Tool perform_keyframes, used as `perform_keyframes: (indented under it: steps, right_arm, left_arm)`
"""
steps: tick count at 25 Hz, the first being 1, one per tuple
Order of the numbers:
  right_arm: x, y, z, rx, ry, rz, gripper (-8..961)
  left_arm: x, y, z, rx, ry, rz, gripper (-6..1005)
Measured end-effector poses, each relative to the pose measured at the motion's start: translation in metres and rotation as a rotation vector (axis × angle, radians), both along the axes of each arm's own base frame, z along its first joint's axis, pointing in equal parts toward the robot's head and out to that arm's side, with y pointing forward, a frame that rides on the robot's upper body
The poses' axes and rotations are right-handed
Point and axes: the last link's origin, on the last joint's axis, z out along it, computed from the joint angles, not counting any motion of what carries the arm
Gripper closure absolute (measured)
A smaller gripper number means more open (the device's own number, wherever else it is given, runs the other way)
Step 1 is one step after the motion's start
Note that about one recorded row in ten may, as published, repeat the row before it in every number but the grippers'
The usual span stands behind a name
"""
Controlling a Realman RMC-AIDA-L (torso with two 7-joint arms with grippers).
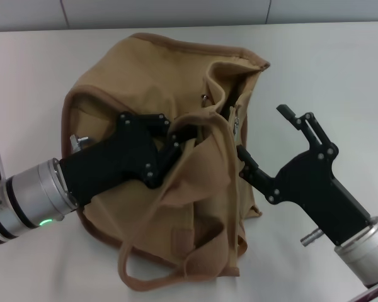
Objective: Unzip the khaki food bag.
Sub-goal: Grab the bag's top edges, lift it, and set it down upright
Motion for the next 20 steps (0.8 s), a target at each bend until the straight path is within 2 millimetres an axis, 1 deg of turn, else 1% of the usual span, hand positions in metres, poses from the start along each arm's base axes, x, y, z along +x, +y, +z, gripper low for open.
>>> perform_keyframes:
  steps: [4, 10, 20]
  right_arm:
    - [-0.002, 0.004, -0.002, -0.006, -0.007, 0.002, 113]
    - [0.001, 0.012, -0.005, -0.005, -0.056, -0.019, 114]
    - [-0.006, 0.011, -0.008, -0.005, -0.062, 0.018, 113]
  left_arm:
    - [0.003, -0.002, 0.002, -0.005, -0.019, -0.016, 923]
    - [0.005, -0.002, 0.005, -0.001, -0.038, -0.032, 921]
    - [0.007, -0.002, 0.005, 0.002, -0.041, -0.039, 918]
